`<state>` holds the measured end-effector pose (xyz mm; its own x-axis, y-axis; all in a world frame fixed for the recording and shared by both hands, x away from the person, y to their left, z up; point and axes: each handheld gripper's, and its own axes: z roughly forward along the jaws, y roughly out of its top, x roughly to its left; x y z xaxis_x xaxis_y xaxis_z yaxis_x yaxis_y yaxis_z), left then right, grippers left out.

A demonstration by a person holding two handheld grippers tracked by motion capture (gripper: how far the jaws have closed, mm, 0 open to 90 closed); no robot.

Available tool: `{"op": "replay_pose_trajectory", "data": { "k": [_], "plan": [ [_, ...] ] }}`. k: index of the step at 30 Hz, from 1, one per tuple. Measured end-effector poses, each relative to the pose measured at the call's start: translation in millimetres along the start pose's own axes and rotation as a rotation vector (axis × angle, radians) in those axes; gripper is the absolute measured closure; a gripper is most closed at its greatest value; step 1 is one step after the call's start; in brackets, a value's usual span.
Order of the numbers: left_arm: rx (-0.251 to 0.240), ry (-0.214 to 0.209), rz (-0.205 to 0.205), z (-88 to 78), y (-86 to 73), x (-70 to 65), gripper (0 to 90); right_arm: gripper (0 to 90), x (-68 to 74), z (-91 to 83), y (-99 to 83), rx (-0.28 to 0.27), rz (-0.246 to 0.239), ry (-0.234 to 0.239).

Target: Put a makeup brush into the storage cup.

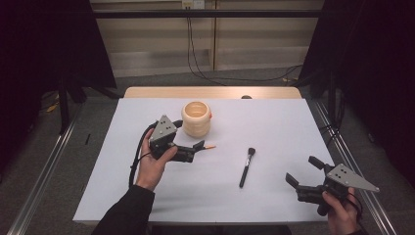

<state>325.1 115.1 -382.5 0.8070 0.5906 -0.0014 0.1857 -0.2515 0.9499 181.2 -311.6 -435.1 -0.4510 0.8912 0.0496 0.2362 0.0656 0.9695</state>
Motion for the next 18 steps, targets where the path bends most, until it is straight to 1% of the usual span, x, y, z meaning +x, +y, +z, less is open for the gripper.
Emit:
{"op": "replay_pose_trajectory", "data": {
  "k": [2,3,4,5,7,8,9,10,11,13,14,15,16,17,18],
  "plan": [
    [0.003,0.004,0.004,0.8,1.0,0.3,2.3,0.1,0.4,0.3,-0.2,0.000,0.002,-0.002],
    [-0.006,0.004,-0.002,2.3,1.5,0.7,2.1,0.0,0.3,0.3,-0.2,0.000,0.006,-0.004],
    [-0.008,0.013,-0.006,3.8,2.1,1.1,2.1,0.0,0.3,0.3,-0.2,0.000,0.006,-0.004],
    [0.007,0.008,-0.001,6.6,4.0,3.0,2.0,0.0,0.0,1.0,-0.3,0.001,0.005,-0.003],
    [0.007,0.007,-0.002,8.2,4.9,3.8,2.0,0.1,0.0,1.0,-0.3,0.001,0.004,-0.002],
    [0.018,0.010,-0.001,10.3,7.7,5.8,1.8,0.1,-0.2,0.8,-0.3,0.002,0.005,0.002],
    [0.018,0.010,-0.001,10.3,7.7,5.8,1.8,0.1,-0.2,0.8,-0.3,0.002,0.005,0.002],
    [0.017,0.013,0.004,11.5,8.7,6.9,1.8,0.0,-0.2,0.8,-0.2,0.002,0.004,0.002],
    [0.035,0.015,0.018,14.2,10.5,8.2,1.7,0.0,0.2,1.0,-0.2,0.002,0.004,0.000],
    [0.048,0.006,0.035,17.7,11.9,9.3,1.9,0.0,0.3,1.1,-0.4,0.007,0.002,-0.002],
    [0.048,0.006,0.035,17.7,11.9,9.3,1.9,0.0,0.3,1.1,-0.4,0.007,0.002,-0.002],
    [0.060,0.007,0.036,19.5,12.7,9.2,2.0,0.0,0.5,1.3,-0.4,0.005,0.003,-0.001],
    [0.071,0.003,0.044,21.0,13.6,9.8,2.1,0.0,0.4,1.2,-0.4,0.005,0.002,-0.002],
    [0.082,-0.015,0.062,24.3,15.3,11.1,2.1,0.0,0.5,1.3,-0.4,0.004,0.004,-0.004],
    [0.082,-0.015,0.062,24.3,15.3,11.1,2.2,0.0,0.5,1.3,-0.4,0.004,0.004,-0.004]
  ]
}}
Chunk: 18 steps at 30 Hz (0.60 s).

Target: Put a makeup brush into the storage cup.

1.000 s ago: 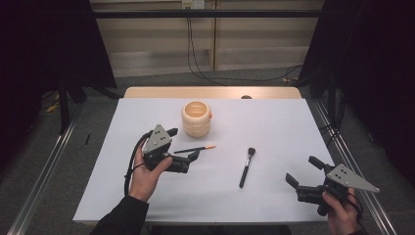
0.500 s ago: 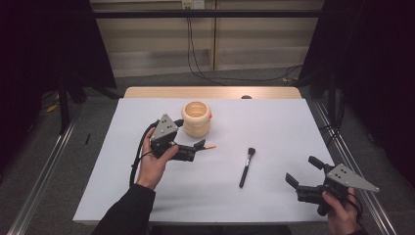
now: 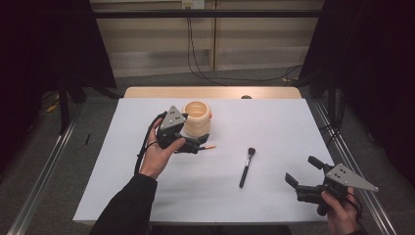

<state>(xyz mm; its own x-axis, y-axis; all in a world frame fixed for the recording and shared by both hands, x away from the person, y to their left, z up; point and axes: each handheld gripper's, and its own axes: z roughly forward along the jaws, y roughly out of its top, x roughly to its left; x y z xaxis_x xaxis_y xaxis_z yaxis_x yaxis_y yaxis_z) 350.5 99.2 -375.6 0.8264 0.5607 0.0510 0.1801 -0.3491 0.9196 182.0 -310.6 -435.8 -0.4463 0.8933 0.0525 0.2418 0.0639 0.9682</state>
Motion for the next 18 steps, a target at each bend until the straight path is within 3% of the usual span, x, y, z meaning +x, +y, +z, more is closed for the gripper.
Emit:
{"op": "replay_pose_trajectory", "data": {
  "k": [5,6,8,13,15,18],
  "plan": [
    [0.061,-0.013,0.028,11.2,8.1,2.6,3.1,0.0,-0.3,-0.4,-0.1,0.002,0.003,0.006],
    [0.081,-0.040,0.031,14.5,9.0,3.4,3.2,0.0,-0.4,-0.5,-0.2,0.002,0.002,0.006],
    [0.115,-0.056,0.046,17.9,9.3,2.6,3.3,0.0,-0.7,-0.7,-0.3,0.005,0.004,0.010],
    [0.167,-0.062,0.060,20.8,10.7,0.9,3.3,0.0,-0.6,-0.7,-0.4,0.007,0.004,0.010],
    [0.176,-0.056,0.046,21.7,10.5,0.7,3.6,0.0,-0.1,-0.4,-0.3,0.003,-0.002,0.004],
    [0.213,-0.041,0.060,24.2,10.4,3.9,3.9,0.0,0.5,0.1,-0.1,0.007,-0.004,0.015]
  ]
}}
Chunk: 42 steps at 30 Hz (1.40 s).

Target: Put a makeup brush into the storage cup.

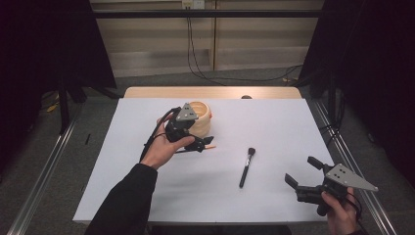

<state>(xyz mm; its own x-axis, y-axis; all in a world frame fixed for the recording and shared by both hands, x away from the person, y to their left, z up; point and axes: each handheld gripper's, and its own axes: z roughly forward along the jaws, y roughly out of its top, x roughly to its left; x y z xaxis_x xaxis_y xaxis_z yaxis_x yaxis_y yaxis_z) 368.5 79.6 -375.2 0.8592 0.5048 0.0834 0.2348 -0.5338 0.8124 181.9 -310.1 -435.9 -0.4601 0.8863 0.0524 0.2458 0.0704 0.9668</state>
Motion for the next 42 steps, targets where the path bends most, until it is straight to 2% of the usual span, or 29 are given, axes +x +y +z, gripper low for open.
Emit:
{"op": "replay_pose_trajectory", "data": {
  "k": [1,2,4,5,7,8,9,10,13,15,17,19,20,21,22,24,26,28,30,31,33,35,36,37,40,42],
  "plan": [
    [0.000,0.000,0.000,0.0,0.0,0.0,4.0,0.0,-0.2,0.0,-0.1,0.001,-0.004,0.003],
    [0.023,0.010,0.010,1.5,0.5,1.9,4.1,0.0,0.0,0.0,-0.1,0.003,0.003,0.003],
    [0.026,0.000,0.006,2.6,0.4,2.5,4.1,0.0,-0.3,-0.2,-0.1,0.003,0.004,0.001],
    [0.055,-0.005,0.029,5.8,1.0,3.7,4.1,0.0,-0.8,0.0,-0.2,0.000,0.005,-0.004],
    [0.067,-0.011,0.031,7.3,1.1,3.9,4.6,0.0,-0.9,0.1,-0.3,0.000,0.004,-0.002],
    [0.096,-0.030,0.038,10.2,1.6,4.6,4.8,0.0,-0.8,-0.3,-0.2,0.000,0.004,-0.001],
    [0.096,-0.030,0.038,10.2,1.6,4.6,5.5,0.0,-0.7,-0.3,-0.3,0.001,0.006,0.001],
    [0.125,-0.051,0.051,14.1,1.7,6.3,6.3,0.0,-1.0,-0.2,-0.3,0.000,0.007,-0.003],
    [0.150,-0.052,0.046,16.8,0.9,8.7,6.3,0.0,-1.3,-0.2,-0.4,-0.001,0.006,-0.002],
    [0.178,-0.086,0.043,19.8,-0.4,12.6,6.4,0.0,-1.2,-0.4,-0.4,0.000,0.008,-0.001],
    [0.228,-0.103,0.060,23.8,-3.1,14.8,6.7,0.0,-0.8,0.2,-0.6,0.000,0.008,-0.001],
    [0.230,-0.106,0.057,26.1,-4.3,15.4,7.5,0.0,-0.9,0.2,-0.6,0.001,0.006,0.001],
    [0.260,-0.136,0.061,27.8,-5.6,17.7,11.0,0.0,-1.2,0.3,-0.6,0.002,0.004,0.005],
    [0.260,-0.115,0.066,29.6,-6.6,16.5,12.5,0.0,-1.2,0.4,-0.7,0.003,0.004,0.005],
    [0.260,-0.115,0.066,29.6,-6.6,16.5,12.5,0.0,-1.2,0.4,-0.7,0.003,0.004,0.005],
    [0.296,-0.156,0.062,33.8,-6.7,17.2,11.4,0.0,-1.4,0.4,-0.9,0.006,0.006,0.006],
    [0.300,-0.166,0.065,35.1,-6.8,17.3,11.5,0.1,-1.3,0.3,-0.9,0.007,0.007,0.008],
    [0.340,-0.187,0.092,39.7,-7.6,19.6,11.3,0.0,-1.3,0.4,-0.9,0.007,0.006,0.009],
    [0.345,-0.191,0.083,41.6,-8.1,19.8,10.0,0.0,-1.4,0.4,-1.0,0.007,0.006,0.010],
    [0.350,-0.210,0.082,44.0,-8.7,20.8,9.3,0.0,-1.5,0.4,-1.0,0.006,0.005,0.009],
    [0.360,-0.198,0.083,46.0,-9.2,20.0,7.9,0.0,-1.7,0.6,-1.0,0.003,0.005,0.004],
    [0.380,-0.209,0.090,49.3,-10.5,19.3,8.8,0.0,-2.1,0.4,-1.0,0.005,0.005,0.011],
    [0.411,-0.193,0.106,53.3,-12.4,18.2,8.2,0.0,-1.9,0.4,-1.0,0.006,0.004,0.013],
    [0.423,-0.201,0.104,54.9,-13.6,18.6,9.0,0.1,-1.7,0.6,-1.1,0.004,0.004,0.010],
    [0.440,-0.206,0.112,58.1,-15.5,20.7,12.8,0.0,-1.8,0.4,-1.1,0.007,0.006,0.014],
    [0.456,-0.201,0.118,62.6,-18.6,21.7,19.2,0.1,-1.6,0.4,-1.2,0.009,0.007,0.015]
  ]
}}
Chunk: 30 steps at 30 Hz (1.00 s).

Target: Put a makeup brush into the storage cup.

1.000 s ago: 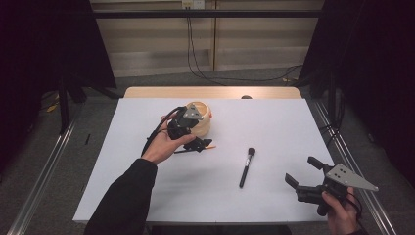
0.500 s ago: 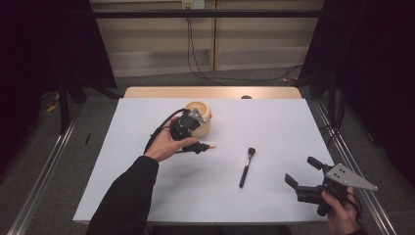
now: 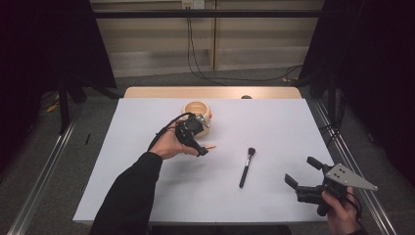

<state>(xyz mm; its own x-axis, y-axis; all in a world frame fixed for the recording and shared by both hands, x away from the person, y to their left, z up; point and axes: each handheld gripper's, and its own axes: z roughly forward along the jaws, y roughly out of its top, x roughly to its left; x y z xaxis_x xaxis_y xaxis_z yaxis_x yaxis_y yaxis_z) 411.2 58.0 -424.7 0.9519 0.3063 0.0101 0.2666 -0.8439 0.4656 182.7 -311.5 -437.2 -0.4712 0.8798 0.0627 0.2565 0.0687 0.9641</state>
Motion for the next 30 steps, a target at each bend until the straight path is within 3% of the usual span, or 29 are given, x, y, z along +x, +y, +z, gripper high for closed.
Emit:
{"op": "replay_pose_trajectory", "data": {
  "k": [3,9,13,14,20,30],
  "plan": [
    [0.010,-0.009,-0.011,4.6,0.0,2.7,24.6,0.1,0.1,1.2,-0.7,0.005,0.002,-0.006],
    [0.054,-0.017,0.012,13.8,1.3,3.8,34.3,0.1,-0.3,1.1,-0.6,0.006,0.000,-0.005],
    [0.084,-0.010,0.024,19.3,4.8,2.9,44.8,0.1,-0.4,1.3,-1.0,0.011,-0.005,0.000],
    [0.117,-0.004,0.045,21.1,6.5,4.6,48.9,0.1,-1.0,1.4,-1.3,0.014,-0.005,0.002],
    [0.137,-0.009,0.043,26.3,9.0,9.5,66.1,0.1,-0.7,2.0,-1.9,0.022,0.002,-0.002],
    [0.171,-0.040,0.037,35.2,12.7,9.8,73.5,0.1,-1.8,2.5,-2.5,0.030,0.008,0.002]
  ]
}}
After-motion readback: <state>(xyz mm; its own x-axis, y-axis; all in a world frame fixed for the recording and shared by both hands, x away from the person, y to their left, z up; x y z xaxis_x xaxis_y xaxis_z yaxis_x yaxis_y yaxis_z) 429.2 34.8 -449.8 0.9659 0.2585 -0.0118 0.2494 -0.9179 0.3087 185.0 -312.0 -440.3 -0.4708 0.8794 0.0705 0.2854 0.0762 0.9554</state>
